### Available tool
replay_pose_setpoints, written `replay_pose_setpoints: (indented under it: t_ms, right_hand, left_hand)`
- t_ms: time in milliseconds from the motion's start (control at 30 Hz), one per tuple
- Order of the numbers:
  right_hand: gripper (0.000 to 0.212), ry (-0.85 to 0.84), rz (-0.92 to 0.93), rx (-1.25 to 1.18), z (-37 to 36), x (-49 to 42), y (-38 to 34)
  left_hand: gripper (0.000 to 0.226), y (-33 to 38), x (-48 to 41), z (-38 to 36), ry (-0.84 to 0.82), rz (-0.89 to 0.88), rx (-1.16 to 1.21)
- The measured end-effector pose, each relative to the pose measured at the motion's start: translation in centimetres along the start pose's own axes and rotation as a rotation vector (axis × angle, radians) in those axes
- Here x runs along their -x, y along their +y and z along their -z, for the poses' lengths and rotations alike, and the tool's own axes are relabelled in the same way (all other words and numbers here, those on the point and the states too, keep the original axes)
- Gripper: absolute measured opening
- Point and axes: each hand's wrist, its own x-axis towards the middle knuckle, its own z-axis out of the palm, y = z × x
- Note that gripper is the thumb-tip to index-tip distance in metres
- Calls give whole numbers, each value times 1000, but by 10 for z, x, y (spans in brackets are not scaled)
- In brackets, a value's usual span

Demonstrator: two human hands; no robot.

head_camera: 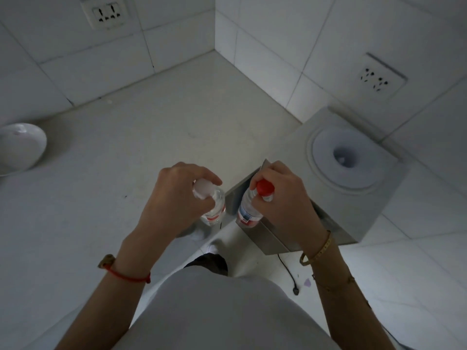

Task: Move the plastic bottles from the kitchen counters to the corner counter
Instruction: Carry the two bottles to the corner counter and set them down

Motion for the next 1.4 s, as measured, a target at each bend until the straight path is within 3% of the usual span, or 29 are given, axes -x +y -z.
replay_pose_setpoints:
  t_ms: [333, 900, 1400]
  right_hand:
    - [16, 33, 50, 23, -1, -110, 11]
    - [22, -120, 145, -36, -2, -301, 39]
    - [21, -106, 254, -22, -26, -500, 53]
  left_hand:
    - [32, -15, -93, 18, 50, -3, -9]
    - [32, -30, -253, 22, 161, 115, -55]
    - [32, -79, -429, 29, 240, 147, -53]
